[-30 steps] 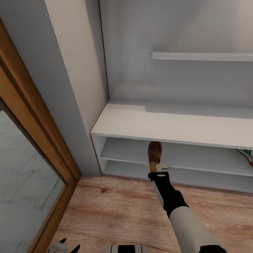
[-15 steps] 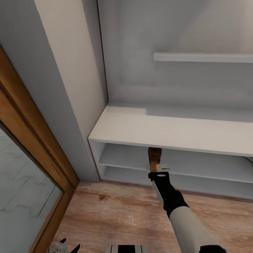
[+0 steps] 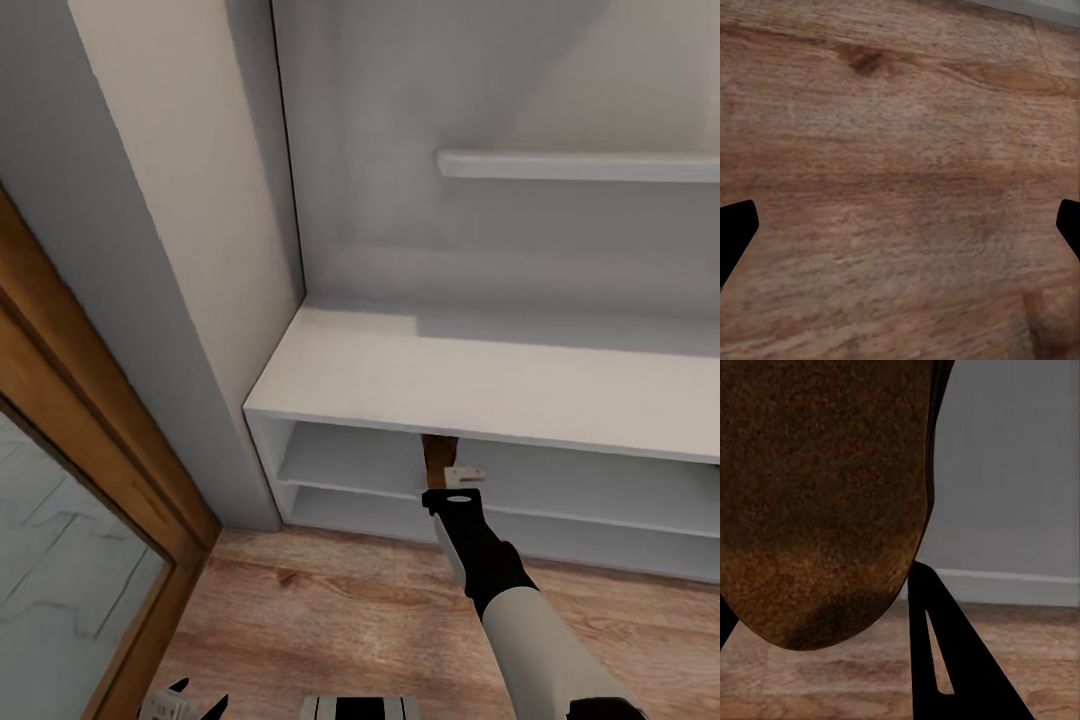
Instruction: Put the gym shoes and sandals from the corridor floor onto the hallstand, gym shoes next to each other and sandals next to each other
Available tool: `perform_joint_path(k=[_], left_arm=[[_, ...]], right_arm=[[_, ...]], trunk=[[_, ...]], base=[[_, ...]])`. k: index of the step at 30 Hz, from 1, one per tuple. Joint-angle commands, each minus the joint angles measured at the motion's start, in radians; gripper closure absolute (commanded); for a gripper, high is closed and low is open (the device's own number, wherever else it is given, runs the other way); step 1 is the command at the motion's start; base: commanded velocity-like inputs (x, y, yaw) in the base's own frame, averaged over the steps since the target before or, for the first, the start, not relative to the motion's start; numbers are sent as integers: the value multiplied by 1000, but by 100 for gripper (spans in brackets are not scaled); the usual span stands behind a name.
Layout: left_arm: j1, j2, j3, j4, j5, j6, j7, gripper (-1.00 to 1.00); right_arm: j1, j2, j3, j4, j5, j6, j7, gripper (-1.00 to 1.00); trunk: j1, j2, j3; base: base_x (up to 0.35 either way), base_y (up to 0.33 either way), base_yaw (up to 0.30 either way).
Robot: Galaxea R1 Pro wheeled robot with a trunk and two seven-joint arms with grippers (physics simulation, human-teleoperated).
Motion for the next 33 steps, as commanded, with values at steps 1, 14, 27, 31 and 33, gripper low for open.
perform_joint_path(k=[1, 14, 27, 31, 33], left_arm=[[-1, 0, 7, 1, 2, 1, -9, -100], [-1, 0, 8, 1, 1, 4, -10, -100], [-1, 0, 8, 1, 2, 4, -9, -100], [-1, 1, 8, 1, 2, 3, -9, -100], [-1, 1, 8, 1, 2, 3, -9, -100]], right_arm=[[0, 1, -2, -1, 9, 8, 1, 100], [0, 1, -2, -6, 9, 8, 1, 100], [0, 1, -2, -6, 9, 8, 1, 100], [0, 1, -2, -6, 9, 8, 1, -100], [0, 1, -2, -6, 9, 8, 1, -100]], trunk=[[0, 0, -1], [0, 0, -1], [0, 0, -1], [0, 0, -1], [0, 0, -1]], base=[[72, -17, 0], [99, -3, 0], [80, 0, 0], [17, 0, 0], [5, 0, 0]])
